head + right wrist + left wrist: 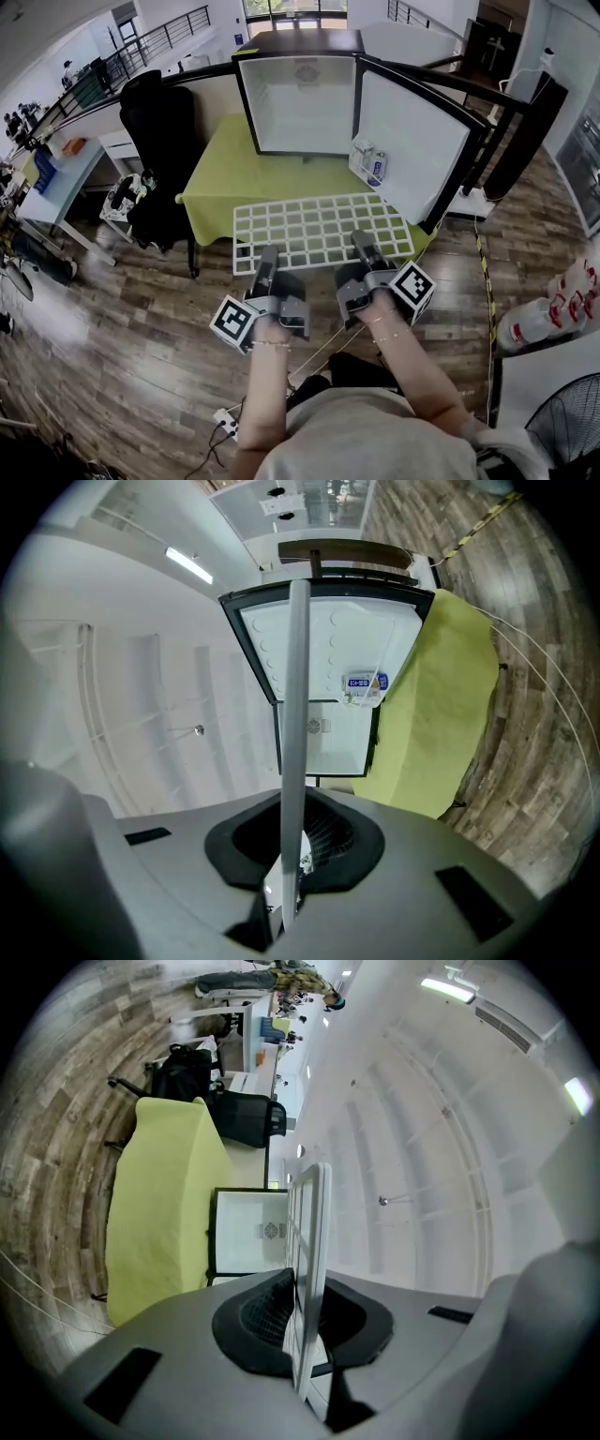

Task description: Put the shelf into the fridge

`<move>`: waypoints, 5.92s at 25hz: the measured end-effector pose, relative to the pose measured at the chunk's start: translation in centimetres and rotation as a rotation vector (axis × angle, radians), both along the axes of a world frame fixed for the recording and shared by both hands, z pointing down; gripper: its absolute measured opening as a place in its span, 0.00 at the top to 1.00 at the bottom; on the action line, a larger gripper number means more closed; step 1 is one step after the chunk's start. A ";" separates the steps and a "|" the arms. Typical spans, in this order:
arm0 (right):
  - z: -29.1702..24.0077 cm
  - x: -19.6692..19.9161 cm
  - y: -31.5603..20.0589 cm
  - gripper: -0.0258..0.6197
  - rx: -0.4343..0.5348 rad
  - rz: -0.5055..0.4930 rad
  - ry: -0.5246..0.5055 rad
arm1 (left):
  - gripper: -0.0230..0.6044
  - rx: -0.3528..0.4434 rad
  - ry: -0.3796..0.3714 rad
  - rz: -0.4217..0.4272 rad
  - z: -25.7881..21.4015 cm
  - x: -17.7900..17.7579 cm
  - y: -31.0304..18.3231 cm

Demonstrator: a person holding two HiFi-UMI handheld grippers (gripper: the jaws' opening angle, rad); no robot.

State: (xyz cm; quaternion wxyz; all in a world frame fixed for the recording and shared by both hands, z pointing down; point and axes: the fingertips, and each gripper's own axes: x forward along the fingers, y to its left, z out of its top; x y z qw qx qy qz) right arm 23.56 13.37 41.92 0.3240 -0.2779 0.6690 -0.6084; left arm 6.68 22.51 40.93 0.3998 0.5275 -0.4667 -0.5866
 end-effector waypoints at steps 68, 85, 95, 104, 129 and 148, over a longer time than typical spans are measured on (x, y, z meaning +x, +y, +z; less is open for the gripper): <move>-2.9 -20.9 -36.9 0.92 0.045 0.247 -0.045 | 0.91 0.073 -0.023 0.351 -3.0 -22.2 -39.9; -3.5 -20.3 -38.9 0.92 0.073 0.361 -0.015 | 0.91 0.086 -0.021 0.457 -3.4 -22.0 -43.2; -4.4 -18.6 -41.2 0.92 0.074 0.326 0.030 | 0.91 0.073 0.029 0.399 -3.5 -20.4 -45.7; -3.3 -17.9 -43.7 0.92 0.061 0.308 0.031 | 0.91 0.043 0.058 0.354 -2.1 -19.8 -48.3; -3.1 -19.4 -42.5 0.92 0.049 0.314 0.007 | 0.91 0.018 0.063 0.325 -2.1 -21.3 -47.3; -3.2 -19.2 -41.9 0.91 0.050 0.313 0.002 | 0.91 0.018 0.071 0.328 -2.4 -21.1 -46.4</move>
